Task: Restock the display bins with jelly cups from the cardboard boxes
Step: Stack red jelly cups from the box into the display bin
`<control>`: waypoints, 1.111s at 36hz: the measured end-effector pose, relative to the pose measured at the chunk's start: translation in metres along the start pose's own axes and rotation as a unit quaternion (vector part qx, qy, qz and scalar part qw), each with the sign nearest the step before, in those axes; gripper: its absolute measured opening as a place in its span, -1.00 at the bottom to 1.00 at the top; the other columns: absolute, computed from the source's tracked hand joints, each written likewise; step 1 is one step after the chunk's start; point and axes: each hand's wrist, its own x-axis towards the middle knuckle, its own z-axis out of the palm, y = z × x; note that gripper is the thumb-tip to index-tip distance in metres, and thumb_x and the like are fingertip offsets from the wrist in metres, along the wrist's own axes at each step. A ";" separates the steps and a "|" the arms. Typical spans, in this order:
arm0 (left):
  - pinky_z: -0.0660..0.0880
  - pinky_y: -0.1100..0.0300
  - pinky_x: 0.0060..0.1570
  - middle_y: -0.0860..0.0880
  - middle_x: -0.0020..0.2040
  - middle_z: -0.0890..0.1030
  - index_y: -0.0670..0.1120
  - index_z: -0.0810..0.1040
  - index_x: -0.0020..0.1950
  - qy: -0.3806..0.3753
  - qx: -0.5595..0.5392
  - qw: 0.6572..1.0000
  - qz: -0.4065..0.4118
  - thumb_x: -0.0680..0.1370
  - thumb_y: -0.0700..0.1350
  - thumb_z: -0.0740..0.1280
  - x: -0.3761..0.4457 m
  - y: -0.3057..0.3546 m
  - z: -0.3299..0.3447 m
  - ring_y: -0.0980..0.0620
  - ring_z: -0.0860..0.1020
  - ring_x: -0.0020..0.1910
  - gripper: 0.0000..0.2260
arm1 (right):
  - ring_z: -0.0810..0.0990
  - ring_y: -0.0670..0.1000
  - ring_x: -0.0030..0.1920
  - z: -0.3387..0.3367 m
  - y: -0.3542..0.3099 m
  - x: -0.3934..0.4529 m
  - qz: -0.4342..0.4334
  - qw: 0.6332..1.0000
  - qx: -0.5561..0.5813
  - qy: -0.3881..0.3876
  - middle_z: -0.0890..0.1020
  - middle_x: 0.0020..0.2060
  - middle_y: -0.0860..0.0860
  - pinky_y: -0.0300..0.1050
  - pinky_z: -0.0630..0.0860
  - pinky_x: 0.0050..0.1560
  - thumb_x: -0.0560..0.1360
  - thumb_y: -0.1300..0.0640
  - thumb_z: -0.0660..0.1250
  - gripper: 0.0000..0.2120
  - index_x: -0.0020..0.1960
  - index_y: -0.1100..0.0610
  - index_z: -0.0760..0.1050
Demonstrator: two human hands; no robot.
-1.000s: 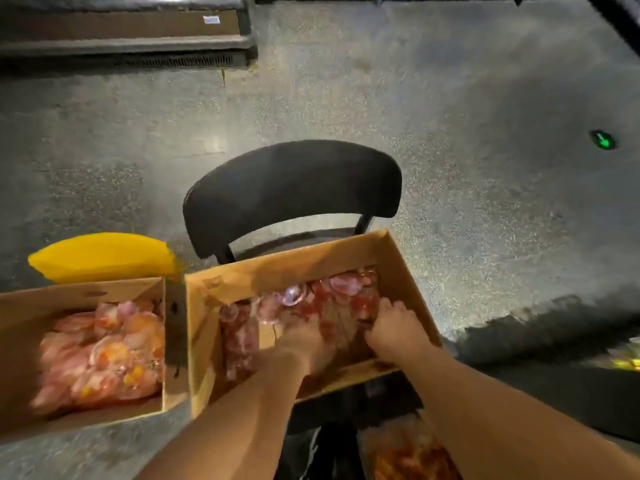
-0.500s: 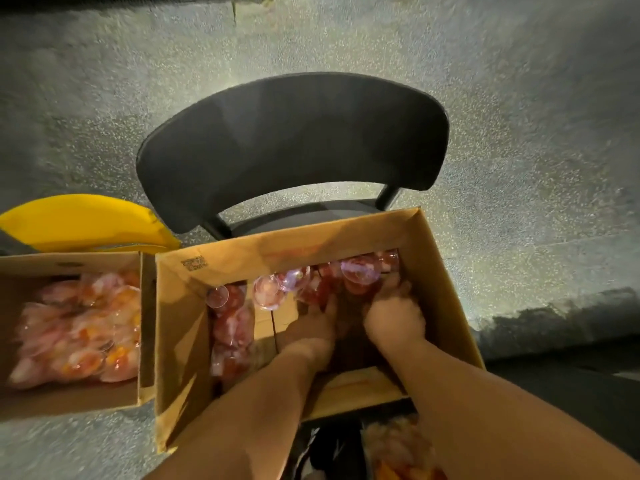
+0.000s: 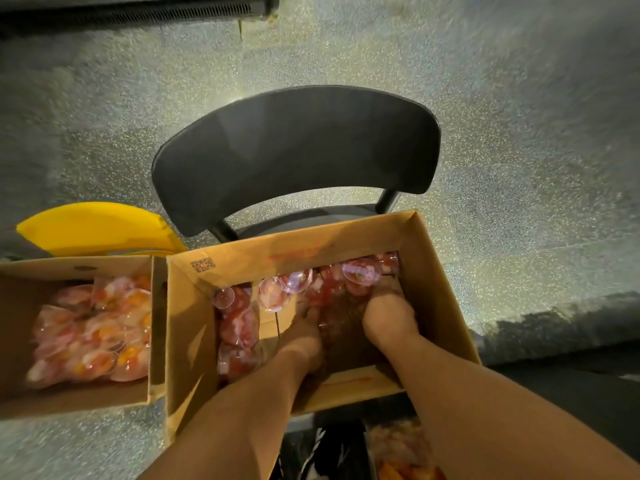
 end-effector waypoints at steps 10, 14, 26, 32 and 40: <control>0.40 0.02 0.40 -0.11 0.52 0.36 0.11 0.06 0.64 0.018 0.033 0.999 -0.002 0.67 -0.18 0.15 -0.050 0.026 -0.065 -0.15 0.41 0.44 -0.43 | 0.62 0.20 0.09 -0.054 -0.015 -0.046 0.010 0.994 0.104 0.043 0.60 0.04 0.10 0.11 0.56 0.13 0.60 0.11 0.21 -0.66 0.34 0.09 0.25; 0.47 0.26 0.23 -0.13 0.50 0.38 -0.09 0.24 0.58 0.035 0.074 0.995 0.063 0.71 -0.14 0.14 -0.094 0.048 -0.094 -0.19 0.40 0.43 -0.58 | 0.58 0.18 0.11 -0.083 -0.020 -0.077 0.001 0.979 0.182 0.088 0.48 -0.03 0.02 0.14 0.54 0.17 0.61 0.11 0.24 -0.81 0.15 -0.03 0.26; 0.51 -0.05 0.21 -0.13 0.33 0.53 0.06 0.19 0.56 0.136 0.280 0.940 0.136 0.54 -0.27 0.28 -0.218 0.080 -0.168 -0.19 0.54 0.28 -0.38 | 0.33 0.16 0.37 -0.165 -0.049 -0.215 -0.018 0.968 0.197 0.156 0.37 0.33 0.07 0.08 0.27 0.46 0.65 0.05 0.16 -0.65 0.40 0.11 0.41; 0.51 -0.10 0.24 -0.06 0.37 0.50 0.16 0.09 0.61 0.161 0.322 0.906 0.221 0.47 -0.28 0.42 -0.307 0.076 -0.198 -0.18 0.52 0.32 -0.16 | 0.46 0.04 0.09 -0.190 -0.052 -0.319 0.019 0.924 0.293 0.246 0.38 0.24 0.06 -0.03 0.45 0.30 0.58 0.05 0.19 -0.69 0.29 0.08 0.46; 0.56 -0.05 0.10 -0.09 0.14 0.56 0.02 0.25 0.46 0.200 0.324 0.845 0.376 0.61 -0.20 0.24 -0.465 0.137 -0.219 -0.12 0.58 0.09 -0.57 | 0.45 0.19 0.22 -0.262 -0.005 -0.481 0.119 0.843 0.346 0.394 0.48 0.18 0.11 -0.02 0.43 0.18 0.42 0.07 0.37 -0.47 0.36 0.04 0.33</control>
